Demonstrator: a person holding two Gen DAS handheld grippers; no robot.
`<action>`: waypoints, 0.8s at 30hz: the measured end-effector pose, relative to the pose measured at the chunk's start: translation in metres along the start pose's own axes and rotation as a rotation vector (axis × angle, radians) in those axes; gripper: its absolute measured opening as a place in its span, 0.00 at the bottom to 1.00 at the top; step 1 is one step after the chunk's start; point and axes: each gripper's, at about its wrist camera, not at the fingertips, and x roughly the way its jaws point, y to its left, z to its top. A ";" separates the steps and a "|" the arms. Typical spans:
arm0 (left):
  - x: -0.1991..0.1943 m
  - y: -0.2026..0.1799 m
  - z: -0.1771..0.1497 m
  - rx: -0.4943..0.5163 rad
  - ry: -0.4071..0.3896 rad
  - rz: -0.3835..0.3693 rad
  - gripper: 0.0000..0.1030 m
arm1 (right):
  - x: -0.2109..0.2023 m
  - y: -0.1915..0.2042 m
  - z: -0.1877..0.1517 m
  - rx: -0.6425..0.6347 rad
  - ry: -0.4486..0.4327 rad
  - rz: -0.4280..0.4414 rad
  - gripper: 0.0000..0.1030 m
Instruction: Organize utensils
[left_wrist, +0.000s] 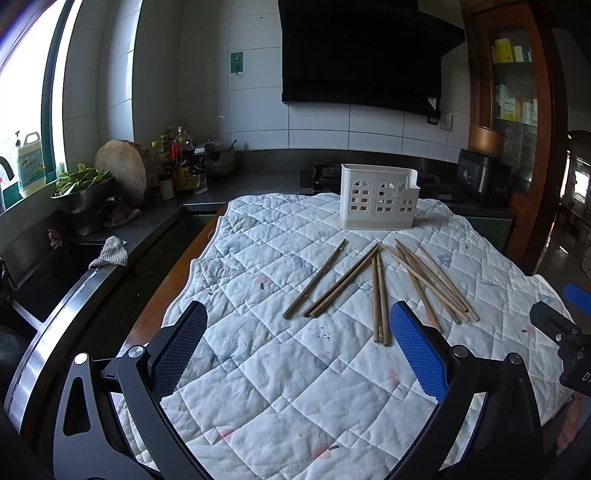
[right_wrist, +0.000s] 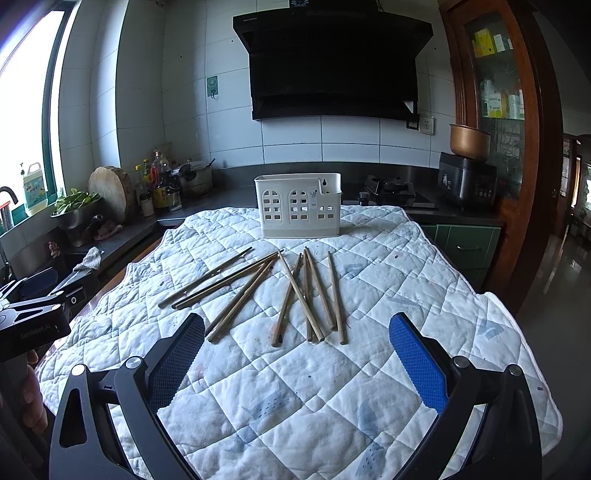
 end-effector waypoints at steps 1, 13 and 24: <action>0.002 0.003 0.002 0.001 0.001 0.000 0.95 | 0.001 0.001 0.000 -0.001 0.001 0.000 0.94; 0.016 0.004 0.007 -0.013 0.030 -0.062 0.95 | 0.013 -0.003 0.000 -0.005 0.011 0.013 0.94; 0.038 0.010 0.015 -0.023 0.062 -0.099 0.95 | 0.035 -0.017 0.003 -0.002 0.045 0.001 0.94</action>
